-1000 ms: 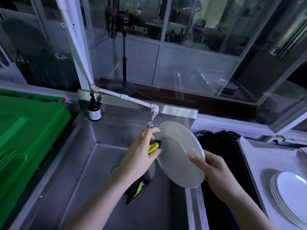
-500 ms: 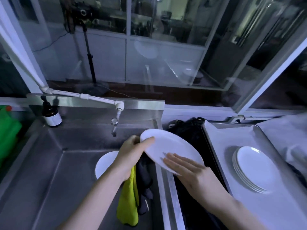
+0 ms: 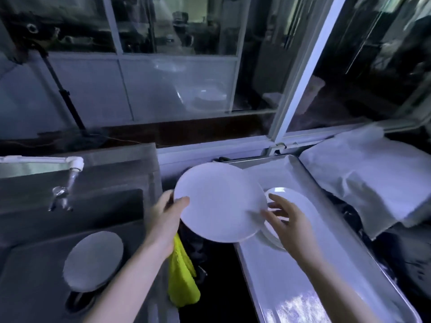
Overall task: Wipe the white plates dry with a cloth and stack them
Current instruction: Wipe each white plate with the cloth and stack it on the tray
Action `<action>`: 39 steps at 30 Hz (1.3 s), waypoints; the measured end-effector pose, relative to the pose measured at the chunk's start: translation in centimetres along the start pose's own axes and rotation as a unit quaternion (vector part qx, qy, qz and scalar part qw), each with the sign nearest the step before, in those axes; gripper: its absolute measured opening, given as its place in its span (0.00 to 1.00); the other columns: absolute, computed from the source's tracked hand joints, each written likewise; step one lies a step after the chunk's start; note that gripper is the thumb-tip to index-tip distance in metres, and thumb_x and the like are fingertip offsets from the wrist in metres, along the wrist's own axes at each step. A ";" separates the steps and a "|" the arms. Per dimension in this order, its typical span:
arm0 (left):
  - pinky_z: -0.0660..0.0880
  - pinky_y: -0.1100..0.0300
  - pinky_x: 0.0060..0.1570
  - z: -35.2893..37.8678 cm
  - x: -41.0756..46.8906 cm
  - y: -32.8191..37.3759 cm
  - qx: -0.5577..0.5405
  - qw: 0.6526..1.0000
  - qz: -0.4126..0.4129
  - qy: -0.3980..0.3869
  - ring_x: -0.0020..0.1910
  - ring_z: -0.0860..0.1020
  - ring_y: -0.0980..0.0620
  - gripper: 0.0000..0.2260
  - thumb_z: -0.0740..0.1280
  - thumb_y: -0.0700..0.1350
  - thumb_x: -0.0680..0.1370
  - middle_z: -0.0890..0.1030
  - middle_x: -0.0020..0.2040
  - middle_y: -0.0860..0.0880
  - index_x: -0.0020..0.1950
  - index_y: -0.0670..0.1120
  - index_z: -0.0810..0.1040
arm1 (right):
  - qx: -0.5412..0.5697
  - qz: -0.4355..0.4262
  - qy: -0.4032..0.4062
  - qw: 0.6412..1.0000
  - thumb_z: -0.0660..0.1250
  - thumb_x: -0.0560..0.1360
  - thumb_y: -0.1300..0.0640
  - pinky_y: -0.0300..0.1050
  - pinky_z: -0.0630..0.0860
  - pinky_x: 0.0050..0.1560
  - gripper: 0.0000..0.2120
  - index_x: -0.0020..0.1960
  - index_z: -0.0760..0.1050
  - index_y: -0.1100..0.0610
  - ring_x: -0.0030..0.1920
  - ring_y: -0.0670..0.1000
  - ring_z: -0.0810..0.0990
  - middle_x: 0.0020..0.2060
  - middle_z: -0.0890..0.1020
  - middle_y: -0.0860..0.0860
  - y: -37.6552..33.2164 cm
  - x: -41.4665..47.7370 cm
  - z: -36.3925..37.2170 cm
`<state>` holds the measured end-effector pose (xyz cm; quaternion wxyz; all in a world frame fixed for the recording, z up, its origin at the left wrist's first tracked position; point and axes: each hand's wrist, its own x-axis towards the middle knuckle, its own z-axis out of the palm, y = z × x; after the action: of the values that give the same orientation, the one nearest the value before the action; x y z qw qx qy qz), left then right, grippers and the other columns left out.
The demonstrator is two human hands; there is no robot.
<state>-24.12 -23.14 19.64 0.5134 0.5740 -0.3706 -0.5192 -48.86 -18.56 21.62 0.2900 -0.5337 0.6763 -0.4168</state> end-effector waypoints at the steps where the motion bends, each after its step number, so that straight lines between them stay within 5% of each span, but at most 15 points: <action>1: 0.73 0.59 0.45 1.6 0.0 -0.4 0.003 1.000 -0.001 -0.012 0.45 0.81 0.57 0.08 0.70 0.50 0.66 0.85 0.44 0.55 0.44 0.58 0.82 | 0.026 0.033 0.011 0.999 0.73 0.75 0.55 0.41 0.80 0.48 0.12 0.55 0.80 0.42 0.43 0.45 0.83 0.45 0.84 0.46 1.2 0.6 -0.6; 3: 0.73 0.60 0.43 4.8 -0.2 -1.4 0.013 0.999 0.008 -0.039 0.40 0.80 0.63 0.07 0.70 0.49 0.68 0.85 0.43 0.57 0.44 0.57 0.82 | 0.061 0.069 0.023 0.996 0.72 0.74 0.61 0.55 0.81 0.48 0.10 0.48 0.84 0.46 0.36 0.49 0.82 0.37 0.84 0.52 3.3 1.4 -2.2; 8: 0.75 0.63 0.43 11.8 0.5 -4.5 0.065 0.991 -0.006 -0.118 0.44 0.82 0.57 0.08 0.69 0.43 0.77 0.85 0.46 0.53 0.47 0.57 0.81 | 0.097 0.128 0.095 0.982 0.69 0.71 0.64 0.44 0.67 0.36 0.13 0.42 0.84 0.46 0.29 0.46 0.75 0.28 0.77 0.54 8.7 2.5 -6.3; 12: 0.73 0.62 0.45 16.2 1.5 -6.1 0.122 0.971 -0.034 -0.201 0.43 0.80 0.57 0.06 0.68 0.47 0.72 0.85 0.44 0.50 0.46 0.49 0.83 | 0.086 0.179 0.134 0.971 0.68 0.70 0.64 0.43 0.57 0.36 0.08 0.41 0.83 0.53 0.31 0.49 0.63 0.29 0.68 0.49 13.0 3.5 -9.4; 15: 0.71 0.59 0.44 18.5 2.7 -7.4 0.172 0.955 -0.040 -0.240 0.43 0.76 0.52 0.10 0.64 0.43 0.67 0.81 0.41 0.43 0.44 0.40 0.81 | 0.032 0.189 0.159 0.969 0.69 0.70 0.64 0.34 0.57 0.27 0.14 0.29 0.76 0.49 0.27 0.45 0.65 0.32 0.66 0.49 15.5 4.8 -10.8; 17: 0.69 0.57 0.45 19.6 3.5 -8.4 0.216 0.947 -0.037 -0.236 0.41 0.74 0.52 0.11 0.64 0.42 0.67 0.81 0.43 0.39 0.45 0.44 0.82 | 0.032 0.199 0.166 0.965 0.70 0.70 0.64 0.34 0.61 0.27 0.14 0.29 0.75 0.50 0.30 0.45 0.69 0.34 0.70 0.51 16.8 5.6 -11.0; 20: 0.70 0.59 0.43 20.9 4.7 -9.9 0.253 0.944 -0.029 -0.209 0.40 0.75 0.53 0.14 0.64 0.35 0.70 0.83 0.41 0.48 0.48 0.50 0.83 | 0.027 0.209 0.160 0.964 0.71 0.70 0.64 0.40 0.62 0.33 0.14 0.30 0.76 0.48 0.33 0.50 0.68 0.33 0.69 0.51 18.6 6.9 -10.7; 25: 0.78 0.55 0.46 22.0 5.4 -11.5 0.308 0.943 -0.029 -0.124 0.46 0.81 0.50 0.24 0.66 0.36 0.70 0.83 0.46 0.53 0.59 0.60 0.78 | -0.018 0.215 0.160 0.963 0.70 0.69 0.64 0.45 0.60 0.35 0.04 0.39 0.75 0.61 0.34 0.49 0.63 0.26 0.63 0.48 20.4 8.6 -9.5; 29: 0.71 0.64 0.39 22.2 5.9 -11.8 0.321 0.937 -0.026 -0.138 0.44 0.79 0.52 0.26 0.65 0.35 0.70 0.83 0.44 0.53 0.61 0.61 0.79 | -0.031 0.213 0.153 0.965 0.70 0.69 0.65 0.46 0.59 0.35 0.06 0.39 0.72 0.65 0.36 0.51 0.63 0.29 0.63 0.50 21.4 8.9 -8.9; 32: 0.70 0.62 0.39 22.2 6.1 -11.6 0.332 0.930 -0.028 -0.154 0.41 0.77 0.52 0.27 0.65 0.35 0.71 0.83 0.44 0.54 0.62 0.64 0.79 | -0.043 0.216 0.152 0.964 0.70 0.70 0.65 0.48 0.61 0.37 0.06 0.39 0.74 0.67 0.40 0.56 0.67 0.30 0.65 0.54 21.8 8.9 -8.6; 37: 0.67 0.61 0.36 22.4 6.2 -11.7 0.355 0.920 -0.024 -0.163 0.41 0.76 0.54 0.25 0.64 0.36 0.72 0.82 0.43 0.56 0.60 0.63 0.79 | -0.040 0.220 0.144 0.964 0.69 0.70 0.66 0.48 0.58 0.36 0.17 0.31 0.63 0.55 0.36 0.52 0.63 0.29 0.64 0.51 21.7 8.8 -8.3; 39: 0.68 0.61 0.38 22.4 6.2 -11.8 0.356 0.921 -0.026 -0.156 0.42 0.75 0.54 0.26 0.64 0.36 0.73 0.81 0.46 0.53 0.62 0.63 0.79 | -0.029 0.234 0.148 0.960 0.70 0.71 0.66 0.47 0.60 0.38 0.19 0.30 0.66 0.50 0.36 0.50 0.65 0.31 0.66 0.50 21.6 9.0 -8.3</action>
<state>-46.13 -31.35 8.25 0.1973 0.6399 -0.5916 -0.4490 -68.56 -23.34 7.24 0.2610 -0.3007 0.8295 -0.3917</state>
